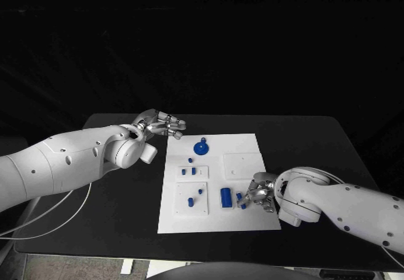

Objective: Assemble the parts on the task board

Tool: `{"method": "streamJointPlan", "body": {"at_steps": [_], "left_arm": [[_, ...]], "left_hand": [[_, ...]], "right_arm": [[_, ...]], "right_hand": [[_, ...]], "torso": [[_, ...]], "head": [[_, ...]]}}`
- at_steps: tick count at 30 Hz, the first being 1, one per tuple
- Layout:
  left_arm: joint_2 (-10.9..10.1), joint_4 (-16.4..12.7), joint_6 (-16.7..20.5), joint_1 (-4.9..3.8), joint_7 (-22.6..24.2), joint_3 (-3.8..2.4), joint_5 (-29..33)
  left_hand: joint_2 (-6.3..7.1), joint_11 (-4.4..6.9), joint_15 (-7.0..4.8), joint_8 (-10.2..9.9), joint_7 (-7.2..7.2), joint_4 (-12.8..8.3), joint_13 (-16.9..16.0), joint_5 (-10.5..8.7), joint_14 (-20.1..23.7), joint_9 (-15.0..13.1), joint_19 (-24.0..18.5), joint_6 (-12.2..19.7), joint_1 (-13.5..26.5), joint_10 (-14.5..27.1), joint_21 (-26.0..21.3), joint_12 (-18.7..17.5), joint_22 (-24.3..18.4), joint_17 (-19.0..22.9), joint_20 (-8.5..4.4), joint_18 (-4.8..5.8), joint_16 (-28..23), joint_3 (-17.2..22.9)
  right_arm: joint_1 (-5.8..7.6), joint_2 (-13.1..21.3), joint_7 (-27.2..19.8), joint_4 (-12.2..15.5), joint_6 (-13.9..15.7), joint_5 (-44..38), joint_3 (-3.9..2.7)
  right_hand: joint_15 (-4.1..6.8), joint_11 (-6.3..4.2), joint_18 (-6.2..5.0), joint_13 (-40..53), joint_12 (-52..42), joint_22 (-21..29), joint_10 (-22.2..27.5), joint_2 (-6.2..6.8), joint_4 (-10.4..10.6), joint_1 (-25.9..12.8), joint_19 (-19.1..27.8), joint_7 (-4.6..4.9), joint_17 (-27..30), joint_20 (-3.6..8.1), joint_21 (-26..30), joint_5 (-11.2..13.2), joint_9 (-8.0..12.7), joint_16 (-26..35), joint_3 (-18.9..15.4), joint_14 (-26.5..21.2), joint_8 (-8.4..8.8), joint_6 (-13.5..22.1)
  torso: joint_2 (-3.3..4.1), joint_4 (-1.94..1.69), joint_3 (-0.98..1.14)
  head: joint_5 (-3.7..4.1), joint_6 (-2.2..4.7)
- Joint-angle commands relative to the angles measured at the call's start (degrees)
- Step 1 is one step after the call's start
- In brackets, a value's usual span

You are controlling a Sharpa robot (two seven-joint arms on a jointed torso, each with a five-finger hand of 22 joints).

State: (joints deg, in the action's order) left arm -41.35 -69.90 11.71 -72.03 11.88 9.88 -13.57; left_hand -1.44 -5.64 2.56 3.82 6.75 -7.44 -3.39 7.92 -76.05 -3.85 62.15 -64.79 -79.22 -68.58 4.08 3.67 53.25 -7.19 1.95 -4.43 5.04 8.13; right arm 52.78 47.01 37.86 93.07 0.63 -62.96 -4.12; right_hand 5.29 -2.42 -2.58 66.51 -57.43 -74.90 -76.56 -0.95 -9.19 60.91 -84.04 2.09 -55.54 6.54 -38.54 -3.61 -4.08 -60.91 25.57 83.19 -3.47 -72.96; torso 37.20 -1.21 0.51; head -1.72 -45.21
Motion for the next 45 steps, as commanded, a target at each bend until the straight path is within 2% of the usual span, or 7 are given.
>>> {"method": "streamJointPlan", "body": {"at_steps": [1,17,26,29,30,36,45], "left_arm": [[0.01,-0.18,-0.88,-0.04,0.19,-0.04,0.29],[-0.02,-0.18,-1.15,-0.04,0.04,-0.03,0.29],[-0.02,-0.16,-1.21,-0.04,0.00,-0.03,0.29],[-0.02,-0.16,-1.22,-0.04,-0.02,-0.03,0.29],[-0.03,-0.16,-1.22,-0.04,-0.02,-0.03,0.29],[-0.08,-0.20,-1.23,-0.04,-0.06,-0.02,0.29],[-0.19,-0.31,-1.21,-0.04,-0.13,-0.01,0.29]], "left_hand": [[0.60,0.10,0.45,-0.15,0.03,0.25,0.06,-0.11,0.04,0.00,0.40,0.42,0.16,0.50,-0.08,-0.17,-0.06,-0.07,-0.09,0.06,0.16,0.00],[0.63,0.09,0.47,-0.16,0.01,0.86,0.06,-0.12,0.06,0.00,0.50,0.51,0.20,0.53,-0.09,-0.17,-0.74,-0.11,-0.05,0.08,0.18,0.06],[0.71,0.09,0.48,-0.16,0.00,1.12,0.06,-0.12,0.09,0.00,0.55,0.53,0.16,0.56,-0.10,-0.17,-1.10,-0.12,-0.04,0.10,0.18,0.10],[0.71,0.09,0.48,-0.16,0.00,1.12,0.06,-0.12,0.09,0.00,0.55,0.53,0.16,0.56,-0.10,-0.17,-1.10,-0.12,-0.04,0.10,0.18,0.10],[0.71,0.09,0.48,-0.16,0.00,1.12,0.06,-0.12,0.09,0.00,0.55,0.53,0.16,0.56,-0.10,-0.17,-1.10,-0.12,-0.04,0.10,0.18,0.10],[0.71,0.09,0.48,-0.16,0.00,1.12,0.06,-0.12,0.09,0.00,0.55,0.53,0.16,0.56,-0.10,-0.17,-1.10,-0.12,-0.04,0.10,0.18,0.10],[0.71,0.09,0.48,-0.16,0.00,1.12,0.06,-0.12,0.09,0.00,0.55,0.53,0.16,0.56,-0.10,-0.17,-1.10,-0.12,-0.04,0.10,0.18,0.10]], "right_arm": [[-0.05,-0.25,0.11,-0.35,-0.63,-0.71,0.08],[-0.05,-0.82,-0.14,-1.00,0.66,-0.53,0.37],[-0.05,-0.68,-0.68,-1.04,2.22,-0.13,0.40],[-0.05,-0.57,-1.05,-0.99,2.62,0.00,0.40],[-0.05,-0.52,-1.18,-0.97,2.75,0.03,0.40],[-0.05,0.05,-2.16,-0.69,3.09,0.14,0.41],[-0.15,1.39,-3.91,0.10,2.82,0.70,0.40]], "right_hand": [[-0.05,-0.29,0.07,0.07,-0.22,-4.02,-0.21,-0.59,-5.62,0.02,-2.87,0.00,0.05,0.00,0.36,-0.27,-0.06,-0.24,5.31,0.05,-0.22,-0.35],[0.16,-0.46,0.04,-0.54,0.42,-3.93,0.03,0.53,-3.01,-1.92,-2.91,-0.53,0.50,0.20,0.58,0.40,0.06,0.03,0.49,-0.02,-0.18,-0.12],[0.37,-0.34,0.04,-1.28,1.51,-3.82,0.32,4.99,3.24,-4.91,-2.91,-0.26,0.54,0.57,0.90,0.86,0.17,0.31,-7.16,-0.19,-0.19,0.16],[0.36,-0.31,0.01,-1.36,1.66,-3.81,0.34,6.50,5.77,-4.43,-2.93,-0.21,0.50,0.56,0.90,0.85,0.15,0.37,-8.23,-0.18,-0.20,0.18],[0.38,-0.29,-0.03,-1.38,1.74,-3.79,0.31,7.76,9.80,-2.03,-2.94,-0.18,0.35,0.55,0.94,0.86,0.13,0.41,-8.76,-0.13,-0.21,0.15],[0.31,-0.32,-0.10,-1.39,1.85,-3.81,0.32,9.68,14.27,0.15,-2.95,-0.05,0.24,0.54,0.97,0.87,0.13,0.74,-10.29,-0.17,-0.17,0.27],[0.36,-0.24,-0.13,-1.53,2.08,-3.81,0.42,10.18,14.14,1.49,-2.93,-0.02,0.13,0.54,1.02,0.84,0.12,0.81,-10.51,-0.12,-0.19,0.41]], "torso": [[0.00,-0.01,-0.01],[0.00,0.02,0.00],[-0.01,0.04,0.01],[0.00,0.02,0.03],[-0.01,0.03,0.03],[0.00,0.05,0.02],[-0.02,0.06,0.03]], "head": [[-0.05,-0.02],[-0.08,0.00],[-0.09,0.03],[-0.11,0.03],[-0.11,0.04],[-0.14,0.04],[-0.16,0.10]]}}
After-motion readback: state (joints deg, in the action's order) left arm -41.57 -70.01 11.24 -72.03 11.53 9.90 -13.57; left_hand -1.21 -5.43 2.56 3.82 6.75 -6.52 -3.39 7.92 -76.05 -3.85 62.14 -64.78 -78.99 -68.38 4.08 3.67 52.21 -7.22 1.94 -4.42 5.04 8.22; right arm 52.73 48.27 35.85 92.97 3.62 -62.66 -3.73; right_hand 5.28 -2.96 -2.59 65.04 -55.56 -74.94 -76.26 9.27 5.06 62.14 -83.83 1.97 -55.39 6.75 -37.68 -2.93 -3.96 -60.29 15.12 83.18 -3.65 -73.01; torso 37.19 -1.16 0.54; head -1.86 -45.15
